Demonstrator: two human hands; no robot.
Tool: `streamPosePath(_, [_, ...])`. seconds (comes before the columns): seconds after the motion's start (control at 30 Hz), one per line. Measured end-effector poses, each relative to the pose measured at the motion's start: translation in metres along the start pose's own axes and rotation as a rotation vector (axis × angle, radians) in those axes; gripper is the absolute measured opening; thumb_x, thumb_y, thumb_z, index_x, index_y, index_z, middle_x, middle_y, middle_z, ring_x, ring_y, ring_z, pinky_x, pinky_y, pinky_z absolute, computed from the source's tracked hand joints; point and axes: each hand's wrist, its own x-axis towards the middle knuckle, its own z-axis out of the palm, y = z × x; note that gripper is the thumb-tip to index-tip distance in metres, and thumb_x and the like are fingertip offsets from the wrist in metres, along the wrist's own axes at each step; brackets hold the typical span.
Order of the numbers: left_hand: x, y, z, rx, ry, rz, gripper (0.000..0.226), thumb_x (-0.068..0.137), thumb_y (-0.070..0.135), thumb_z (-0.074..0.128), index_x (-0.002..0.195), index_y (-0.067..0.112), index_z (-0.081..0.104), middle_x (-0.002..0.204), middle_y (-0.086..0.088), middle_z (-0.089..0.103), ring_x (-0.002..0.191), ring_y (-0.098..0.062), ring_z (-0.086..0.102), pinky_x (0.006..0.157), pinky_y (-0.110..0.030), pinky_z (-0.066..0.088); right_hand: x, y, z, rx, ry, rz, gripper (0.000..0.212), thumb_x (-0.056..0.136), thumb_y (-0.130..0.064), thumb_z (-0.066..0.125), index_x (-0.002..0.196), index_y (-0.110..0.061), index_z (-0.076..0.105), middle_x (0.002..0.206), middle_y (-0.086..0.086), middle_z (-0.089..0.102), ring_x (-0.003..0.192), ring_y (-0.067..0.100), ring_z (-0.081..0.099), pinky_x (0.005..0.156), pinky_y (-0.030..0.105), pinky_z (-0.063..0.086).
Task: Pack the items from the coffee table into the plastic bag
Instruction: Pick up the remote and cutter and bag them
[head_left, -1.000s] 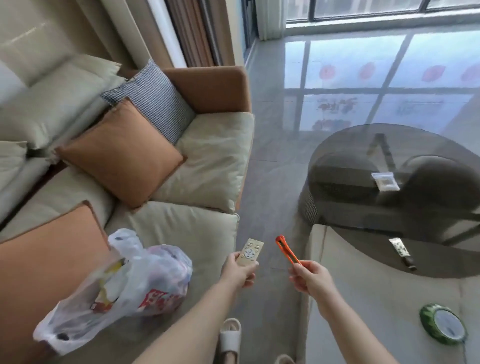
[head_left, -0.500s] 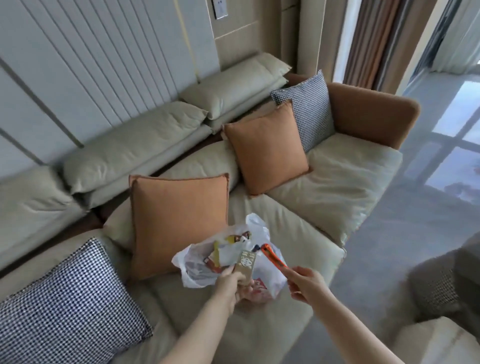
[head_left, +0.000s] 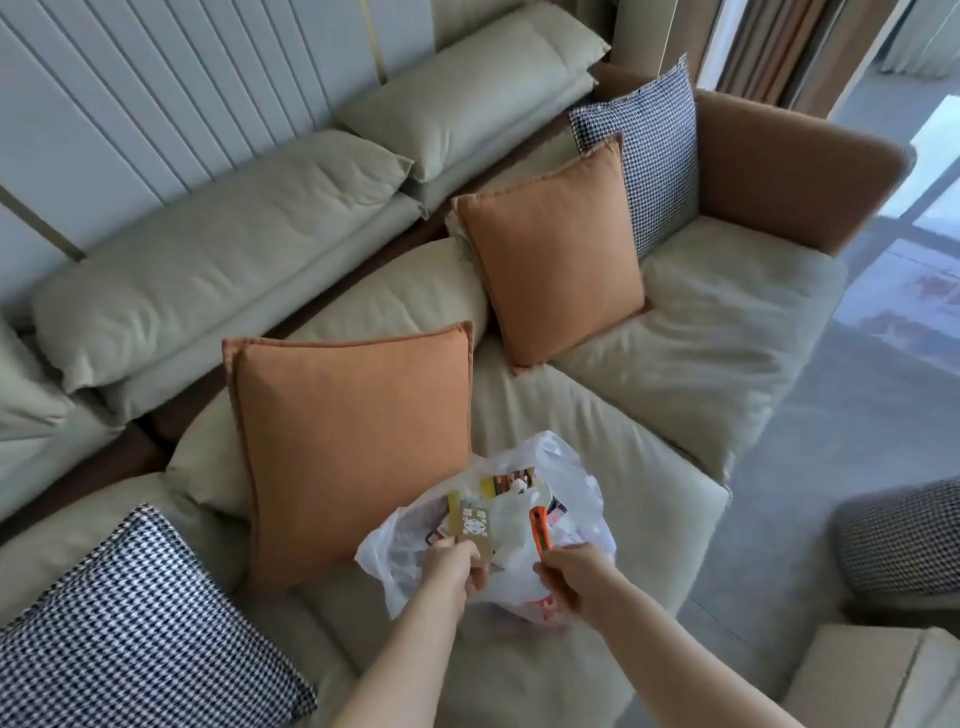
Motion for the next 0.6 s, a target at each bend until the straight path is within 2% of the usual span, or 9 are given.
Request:
streamPosePath(0.07, [0.016, 0.004, 0.003, 0.045, -0.031, -0.007, 0.038, 0.079, -0.012, 0.049, 0.106, 0.014, 0.058, 0.08, -0.015, 0.064, 0.063, -0.025, 0.055, 0.063, -0.03, 0.044, 0.016, -0.006, 0.009, -0.025, -0.008, -0.002, 0.023, 0.089, -0.004, 0.05, 0.067, -0.007, 0.057, 0.035, -0.002, 0.051, 0.025, 0.008, 0.035, 0.036, 0.014, 0.026])
streamPosePath(0.1, [0.023, 0.006, 0.004, 0.085, -0.048, 0.003, 0.042, 0.078, -0.011, 0.052, 0.108, 0.019, 0.057, 0.087, -0.013, 0.066, 0.068, -0.026, 0.057, 0.064, -0.031, 0.046, 0.023, -0.009, 0.013, -0.025, -0.003, -0.004, 0.019, 0.09, -0.002, 0.05, 0.072, -0.005, 0.058, 0.04, 0.001, 0.052, 0.023, 0.006, 0.035, 0.033, 0.012, 0.025])
streamPosePath(0.17, [0.033, 0.009, 0.008, 0.169, -0.081, 0.034, 0.044, 0.079, -0.01, 0.055, 0.105, 0.025, 0.055, 0.092, -0.011, 0.066, 0.073, -0.025, 0.058, 0.064, -0.031, 0.048, 0.035, -0.014, 0.021, 0.023, 0.015, -0.004, 0.011, 0.09, 0.002, 0.051, 0.096, -0.006, 0.055, 0.069, 0.01, 0.059, 0.033, 0.004, 0.045, 0.031, 0.012, 0.03])
streamPosePath(0.23, [0.041, 0.01, 0.013, 0.235, -0.106, 0.062, 0.038, 0.082, -0.009, 0.053, 0.1, 0.024, 0.056, 0.08, -0.011, 0.063, 0.066, -0.022, 0.054, 0.061, -0.028, 0.045, 0.043, -0.015, 0.027, 0.093, 0.038, 0.008, 0.032, 0.091, 0.002, 0.047, 0.117, -0.015, 0.044, 0.107, 0.015, 0.058, 0.053, 0.008, 0.056, 0.036, 0.016, 0.04])
streamPosePath(0.27, [0.043, 0.01, 0.016, 0.254, -0.109, 0.068, 0.033, 0.084, -0.008, 0.052, 0.099, 0.022, 0.058, 0.073, -0.01, 0.06, 0.062, -0.019, 0.052, 0.059, -0.026, 0.043, 0.045, -0.014, 0.028, 0.108, 0.037, 0.011, 0.038, 0.091, 0.002, 0.044, 0.124, -0.016, 0.04, 0.116, 0.015, 0.055, 0.059, 0.009, 0.058, 0.041, 0.018, 0.043])
streamPosePath(0.3, [0.045, 0.01, 0.018, 0.268, -0.104, 0.069, 0.03, 0.086, -0.005, 0.051, 0.101, 0.02, 0.06, 0.071, -0.01, 0.06, 0.059, -0.018, 0.051, 0.056, -0.025, 0.041, 0.046, -0.013, 0.029, 0.106, 0.031, 0.015, 0.043, 0.091, 0.003, 0.042, 0.13, -0.015, 0.037, 0.118, 0.015, 0.054, 0.062, 0.011, 0.059, 0.045, 0.02, 0.044])
streamPosePath(0.4, [0.046, 0.006, 0.021, 0.267, -0.081, 0.055, 0.031, 0.089, -0.002, 0.051, 0.11, 0.019, 0.057, 0.076, -0.011, 0.063, 0.057, -0.016, 0.054, 0.048, -0.021, 0.042, 0.042, -0.009, 0.023, 0.078, -0.005, 0.021, 0.042, 0.091, 0.002, 0.045, 0.131, -0.008, 0.039, 0.095, 0.011, 0.055, 0.064, 0.014, 0.059, 0.05, 0.023, 0.044])
streamPosePath(0.47, [0.04, 0.007, 0.022, 0.302, -0.076, 0.042, 0.034, 0.088, -0.003, 0.05, 0.114, 0.018, 0.055, 0.073, -0.01, 0.061, 0.058, -0.017, 0.054, 0.052, -0.023, 0.043, 0.035, -0.011, 0.015, 0.055, -0.032, 0.004, 0.038, 0.092, -0.001, 0.048, 0.129, -0.007, 0.042, 0.085, 0.006, 0.054, 0.063, 0.014, 0.059, 0.051, 0.023, 0.045])
streamPosePath(0.6, [0.019, 0.005, 0.03, 0.456, -0.128, 0.082, 0.033, 0.087, 0.0, 0.048, 0.114, 0.019, 0.053, 0.071, -0.008, 0.058, 0.06, -0.017, 0.052, 0.054, -0.024, 0.04, 0.02, -0.014, -0.009, -0.069, -0.047, -0.048, 0.032, 0.09, -0.004, 0.051, 0.122, -0.008, 0.051, 0.081, 0.004, 0.055, 0.061, 0.011, 0.058, 0.052, 0.023, 0.043])
